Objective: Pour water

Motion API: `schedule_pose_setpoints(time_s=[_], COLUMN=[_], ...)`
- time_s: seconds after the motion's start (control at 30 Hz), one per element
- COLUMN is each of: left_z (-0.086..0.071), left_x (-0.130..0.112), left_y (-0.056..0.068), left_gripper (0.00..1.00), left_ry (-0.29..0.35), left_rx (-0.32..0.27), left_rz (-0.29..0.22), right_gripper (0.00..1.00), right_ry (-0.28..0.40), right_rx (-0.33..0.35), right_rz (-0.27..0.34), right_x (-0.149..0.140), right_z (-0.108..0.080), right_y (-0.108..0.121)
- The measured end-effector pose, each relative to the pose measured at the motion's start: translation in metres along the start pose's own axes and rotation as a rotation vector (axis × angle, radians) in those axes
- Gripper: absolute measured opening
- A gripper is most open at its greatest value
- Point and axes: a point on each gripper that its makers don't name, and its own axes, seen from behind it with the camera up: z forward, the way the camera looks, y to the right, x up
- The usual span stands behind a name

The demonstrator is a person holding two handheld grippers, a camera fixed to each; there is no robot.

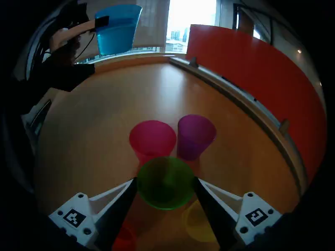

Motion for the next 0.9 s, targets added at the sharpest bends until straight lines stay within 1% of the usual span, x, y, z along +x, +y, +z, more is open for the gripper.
schedule_pose_setpoints(time_s=[0.17,0.3,0.5,0.63,0.9], left_z=[-0.001,-0.002,-0.001,-0.001,-0.001], left_x=[0.000,0.000,0.000,0.000,0.002], left_y=[0.000,0.000,0.000,0.000,0.002], left_gripper=[0.85,0.85,0.85,0.85,0.85], left_ry=[0.000,0.000,-0.002,-0.003,-0.008], left_rx=[-0.001,-0.001,0.003,0.005,0.015], left_rz=[0.000,-0.001,-0.001,0.000,0.005], right_gripper=[0.96,0.95,0.95,0.95,0.95], right_ry=[-0.001,0.010,0.053,0.090,0.157], right_rx=[-0.013,-0.020,-0.013,-0.019,-0.039], right_rz=[-0.016,-0.021,-0.002,0.015,0.035], right_x=[-0.001,0.000,0.011,0.022,0.042], right_z=[0.000,0.000,-0.005,-0.016,-0.044], right_y=[0.002,0.003,0.000,0.000,-0.002])
